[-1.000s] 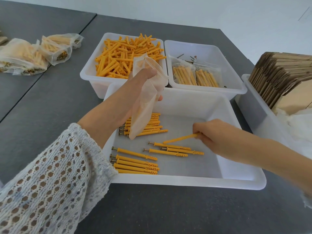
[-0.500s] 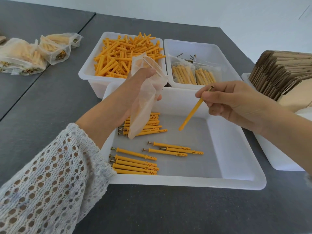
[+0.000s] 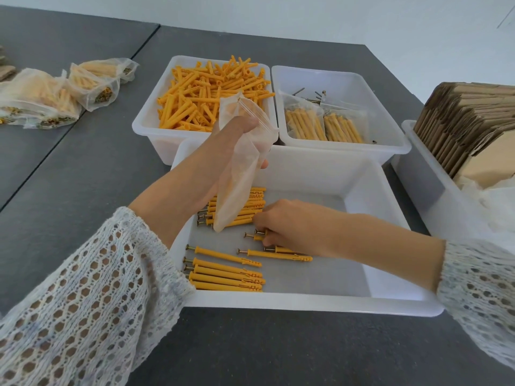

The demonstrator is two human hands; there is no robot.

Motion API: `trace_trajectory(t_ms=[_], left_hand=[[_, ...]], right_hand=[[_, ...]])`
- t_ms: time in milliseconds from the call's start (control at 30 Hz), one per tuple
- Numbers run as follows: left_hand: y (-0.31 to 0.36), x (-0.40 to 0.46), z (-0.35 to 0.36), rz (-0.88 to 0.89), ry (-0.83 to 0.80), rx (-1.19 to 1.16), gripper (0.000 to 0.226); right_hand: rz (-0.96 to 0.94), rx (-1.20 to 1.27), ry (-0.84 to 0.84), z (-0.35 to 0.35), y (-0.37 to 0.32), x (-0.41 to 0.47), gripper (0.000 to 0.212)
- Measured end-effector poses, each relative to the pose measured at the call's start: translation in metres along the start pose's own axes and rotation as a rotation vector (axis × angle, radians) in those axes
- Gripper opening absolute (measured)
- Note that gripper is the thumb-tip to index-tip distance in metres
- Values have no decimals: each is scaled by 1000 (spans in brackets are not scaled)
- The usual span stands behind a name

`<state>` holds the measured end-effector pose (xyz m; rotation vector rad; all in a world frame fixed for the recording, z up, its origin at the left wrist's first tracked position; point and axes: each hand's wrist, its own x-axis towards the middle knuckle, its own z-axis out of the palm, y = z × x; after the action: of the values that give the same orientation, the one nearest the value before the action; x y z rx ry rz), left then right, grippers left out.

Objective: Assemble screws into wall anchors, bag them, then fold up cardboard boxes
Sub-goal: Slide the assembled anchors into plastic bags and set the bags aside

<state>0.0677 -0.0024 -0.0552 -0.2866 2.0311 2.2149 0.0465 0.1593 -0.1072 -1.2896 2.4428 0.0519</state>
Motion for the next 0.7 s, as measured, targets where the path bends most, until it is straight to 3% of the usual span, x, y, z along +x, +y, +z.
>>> trace_trajectory(t_ms=[200, 367, 467, 567, 700], left_hand=[[-1, 4, 0, 2, -1, 7, 44], [-2, 6, 1, -3, 17, 1, 45], [-3, 5, 0, 0, 8, 4, 55], [-3, 3, -4, 4, -22, -26, 71], [-3, 5, -5, 29, -75, -36, 43]], right_hand=[[13, 32, -18, -4, 3, 0, 19], [33, -116, -29, 4, -3, 7, 20], [7, -131, -15, -3, 0, 1, 12], [110, 59, 111, -42, 18, -19, 14], [215, 388, 390, -110, 57, -50, 17]])
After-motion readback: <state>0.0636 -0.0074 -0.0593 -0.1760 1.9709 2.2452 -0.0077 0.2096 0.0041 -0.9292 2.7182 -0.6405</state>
